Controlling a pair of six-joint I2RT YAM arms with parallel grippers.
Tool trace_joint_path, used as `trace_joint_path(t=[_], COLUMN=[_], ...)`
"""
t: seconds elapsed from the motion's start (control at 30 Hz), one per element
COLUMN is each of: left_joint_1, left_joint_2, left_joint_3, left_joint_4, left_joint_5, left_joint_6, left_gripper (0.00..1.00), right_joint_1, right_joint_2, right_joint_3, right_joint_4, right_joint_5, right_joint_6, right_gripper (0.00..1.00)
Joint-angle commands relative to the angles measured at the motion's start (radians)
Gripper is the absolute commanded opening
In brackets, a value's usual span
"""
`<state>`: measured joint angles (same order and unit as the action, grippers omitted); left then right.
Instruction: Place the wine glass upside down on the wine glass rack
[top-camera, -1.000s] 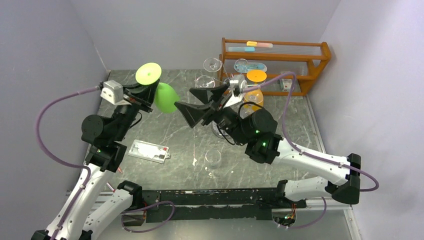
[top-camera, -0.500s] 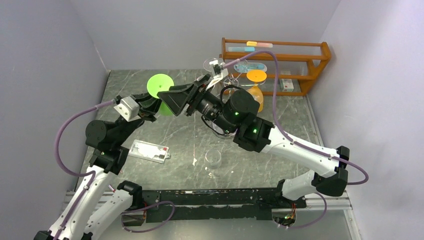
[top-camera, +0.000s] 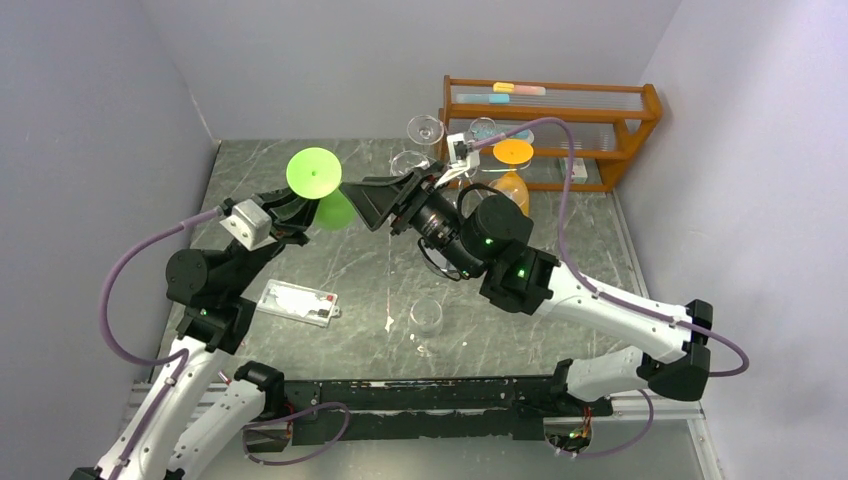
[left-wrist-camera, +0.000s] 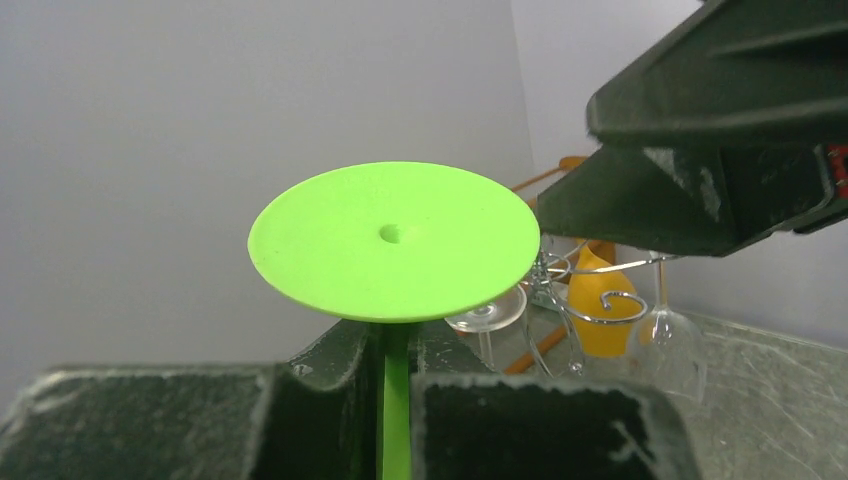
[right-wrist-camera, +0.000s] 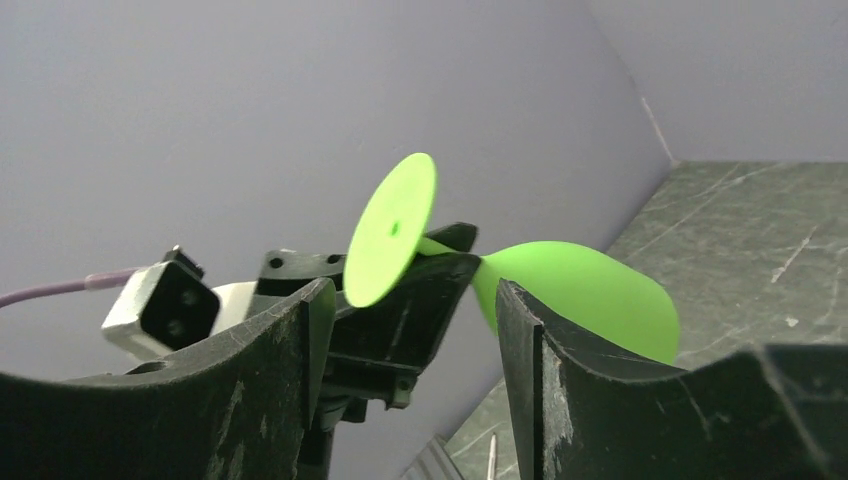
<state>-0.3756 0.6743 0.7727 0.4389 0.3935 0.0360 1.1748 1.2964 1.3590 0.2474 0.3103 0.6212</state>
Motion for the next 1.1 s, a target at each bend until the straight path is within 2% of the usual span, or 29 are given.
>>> trace_joint_path(t=[0.0, 0.17, 0.37, 0.53, 0.57, 0.7, 0.77, 0.8, 0.83, 0.97, 1.07], left_joint_1=[0.001, 0.001, 0.002, 0.001, 0.001, 0.001, 0.001, 0.003, 0.001, 0.001, 0.001], left_joint_2=[-0.015, -0.006, 0.001, 0.001, 0.0, -0.001, 0.007, 0.013, 0.016, 0.021, 0.012], left_joint_3=[-0.006, -0.004, -0.017, -0.021, -0.021, -0.021, -0.013, -0.005, 0.002, 0.001, 0.016], left_joint_4=[0.089, 0.097, 0.124, 0.124, 0.123, 0.111, 0.077, 0.054, 0.026, -0.039, -0.123], left_joint_5=[-0.022, 0.037, 0.096, 0.118, 0.122, 0.128, 0.111, 0.098, 0.086, 0.025, -0.076], left_joint_6=[-0.004, -0.01, -0.03, -0.03, -0.03, -0.03, -0.062, -0.068, -0.074, -0.145, -0.202], left_gripper=[0.05, 0.05, 0.05, 0.05, 0.05, 0.07, 0.13, 0.17, 0.24, 0.51, 0.64], right_joint_1=[-0.016, -0.043, -0.121, -0.156, -0.161, -0.165, -0.167, -0.166, -0.167, -0.169, -0.185], right_joint_2=[0.008, 0.053, 0.069, 0.098, 0.105, 0.13, 0.138, 0.137, 0.133, 0.123, 0.132], right_joint_3=[-0.003, 0.025, -0.035, -0.036, -0.029, 0.014, 0.034, 0.034, 0.031, 0.033, 0.048], right_joint_4=[0.022, 0.026, 0.202, 0.244, 0.237, 0.184, 0.162, 0.157, 0.155, 0.142, 0.144], right_joint_5=[0.053, -0.058, -0.285, -0.375, -0.384, -0.416, -0.442, -0.445, -0.438, -0.359, -0.324], right_joint_6=[0.019, 0.063, 0.184, 0.261, 0.269, 0.276, 0.265, 0.265, 0.27, 0.258, 0.248], right_gripper=[0.63, 0.63, 0.51, 0.45, 0.43, 0.25, 0.12, 0.04, 0.0, 0.0, 0.0])
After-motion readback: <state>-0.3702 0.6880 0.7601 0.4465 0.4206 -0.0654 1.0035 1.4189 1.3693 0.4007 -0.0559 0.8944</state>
